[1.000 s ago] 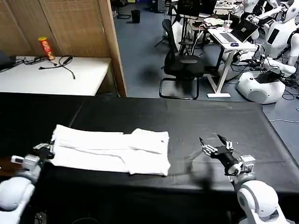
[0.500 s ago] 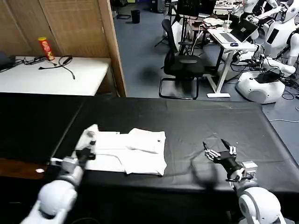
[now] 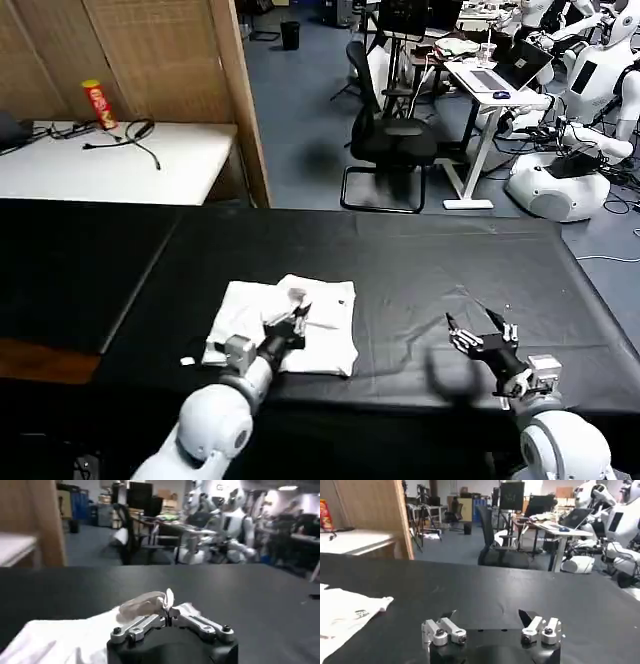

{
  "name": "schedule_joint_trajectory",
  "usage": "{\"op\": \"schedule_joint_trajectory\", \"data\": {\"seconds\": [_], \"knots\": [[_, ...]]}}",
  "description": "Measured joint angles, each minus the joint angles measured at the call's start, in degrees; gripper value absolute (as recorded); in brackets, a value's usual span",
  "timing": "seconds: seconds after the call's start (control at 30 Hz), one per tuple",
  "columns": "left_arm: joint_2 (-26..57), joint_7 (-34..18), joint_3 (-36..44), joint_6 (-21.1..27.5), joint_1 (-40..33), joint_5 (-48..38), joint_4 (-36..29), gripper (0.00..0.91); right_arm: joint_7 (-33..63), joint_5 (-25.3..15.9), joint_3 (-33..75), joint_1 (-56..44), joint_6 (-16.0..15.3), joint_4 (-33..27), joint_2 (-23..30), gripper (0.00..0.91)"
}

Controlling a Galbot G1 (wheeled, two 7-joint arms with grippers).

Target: Fold and organize the clothes.

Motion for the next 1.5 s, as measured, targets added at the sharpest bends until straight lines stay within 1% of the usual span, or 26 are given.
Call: {"op": "schedule_joint_trajectory", "data": {"seconds": [0.33, 0.37, 0.4, 0.53, 0.67, 0.9, 1.07, 1.27, 1.43, 1.5], "knots": [[-3.1, 0.3, 1.1, -0.1, -0.2, 0.2, 0.9, 0.000, -0.1, -0.2, -1.2, 0.7, -0.1, -0.3, -0.4, 0.878], [-3.3, 0.4, 1.2, -0.1, -0.2, 0.3, 1.1, 0.634, -0.2, -0.2, -1.3, 0.7, -0.1, -0.3, -0.4, 0.878], [-3.5, 0.4, 1.3, -0.2, -0.1, 0.7, 1.2, 0.878, -0.2, -0.2, -1.4, 0.7, -0.1, -0.3, -0.4, 0.878], [-4.5, 1.7, 1.6, -1.6, -0.1, 2.8, 2.2, 0.878, -0.8, -0.2, -2.3, 0.6, -0.1, -0.1, -0.7, 0.878], [-5.7, 2.5, 2.0, -2.3, 0.2, 2.5, 2.8, 0.878, -1.0, 0.2, -3.5, 1.2, -0.3, -0.4, -1.3, 0.878], [-6.8, 2.7, 0.8, -2.8, 1.1, -2.8, 1.5, 0.878, -1.2, 0.7, -7.7, 3.3, -0.9, -1.3, -3.2, 0.878], [-3.4, 3.0, -3.2, -5.1, 0.6, 0.0, -1.0, 0.878, -1.6, 0.1, -14.3, 6.8, -1.1, -3.1, -3.8, 0.878], [3.1, 2.8, -10.2, -6.6, 2.4, 2.5, -1.2, 0.878, -1.6, -0.3, -22.5, 13.2, -1.6, -6.5, -2.3, 0.878], [3.9, 2.9, -14.0, -7.9, 5.6, 4.3, -1.4, 0.878, -1.2, -1.3, -27.5, 18.4, -1.7, -9.7, -1.1, 0.878], [3.8, 2.9, -14.8, -8.6, 6.6, 5.4, -1.1, 0.878, -1.1, -2.8, -29.1, 20.6, -1.3, -11.4, -0.5, 0.878]]}}
